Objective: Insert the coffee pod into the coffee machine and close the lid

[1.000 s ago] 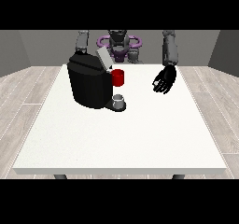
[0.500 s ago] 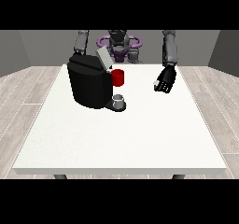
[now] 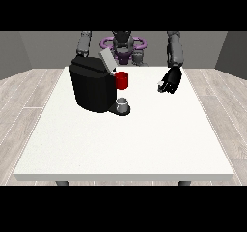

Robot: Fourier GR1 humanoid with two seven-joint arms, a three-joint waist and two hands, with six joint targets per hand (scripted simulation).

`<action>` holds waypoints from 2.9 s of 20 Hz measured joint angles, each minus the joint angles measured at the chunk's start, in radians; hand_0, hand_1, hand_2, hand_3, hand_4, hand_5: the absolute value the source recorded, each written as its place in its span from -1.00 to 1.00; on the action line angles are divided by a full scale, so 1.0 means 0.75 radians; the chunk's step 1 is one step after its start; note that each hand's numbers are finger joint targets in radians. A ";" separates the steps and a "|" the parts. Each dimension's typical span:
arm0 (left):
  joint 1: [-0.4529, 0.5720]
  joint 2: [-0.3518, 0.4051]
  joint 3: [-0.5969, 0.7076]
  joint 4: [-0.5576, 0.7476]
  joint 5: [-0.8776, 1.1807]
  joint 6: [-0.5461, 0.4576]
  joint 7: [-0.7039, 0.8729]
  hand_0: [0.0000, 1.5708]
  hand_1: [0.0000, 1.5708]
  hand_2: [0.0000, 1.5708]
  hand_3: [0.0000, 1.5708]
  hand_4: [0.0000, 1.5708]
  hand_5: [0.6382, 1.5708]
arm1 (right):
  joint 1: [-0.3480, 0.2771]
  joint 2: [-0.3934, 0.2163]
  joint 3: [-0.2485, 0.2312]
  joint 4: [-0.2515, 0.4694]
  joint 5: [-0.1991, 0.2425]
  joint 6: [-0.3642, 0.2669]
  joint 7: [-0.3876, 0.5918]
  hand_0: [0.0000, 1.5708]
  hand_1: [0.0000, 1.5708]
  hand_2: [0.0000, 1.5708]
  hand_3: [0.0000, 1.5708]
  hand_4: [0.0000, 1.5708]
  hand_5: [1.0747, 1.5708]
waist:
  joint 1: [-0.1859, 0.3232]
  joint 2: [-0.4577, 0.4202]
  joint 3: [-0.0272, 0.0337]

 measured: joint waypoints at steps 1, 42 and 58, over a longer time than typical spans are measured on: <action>-0.016 -0.004 0.014 -0.001 0.018 -0.018 -0.015 0.85 0.85 0.83 0.73 -0.34 1.00 | 0.006 0.005 0.005 0.008 0.007 -0.006 0.000 -1.00 -1.00 -1.00 -1.00 -1.00 1.00 | 0.001 -0.006 -0.0002; -0.743 -0.031 0.246 -0.065 0.139 -0.532 0.379 0.60 0.60 0.65 0.58 -0.37 1.00 | -0.203 -0.044 -0.073 0.018 -0.042 0.039 0.017 -1.00 -1.00 -1.00 -1.00 -0.92 1.00 | -0.193 0.019 0.0004; -0.794 -0.036 0.242 -0.005 0.115 -0.529 0.336 0.51 0.51 0.57 0.52 -0.44 1.00 | -0.257 -0.051 -0.101 0.023 -0.045 0.014 0.027 -1.00 -1.00 -1.00 -1.00 -0.85 1.00 | -0.198 0.104 0.0002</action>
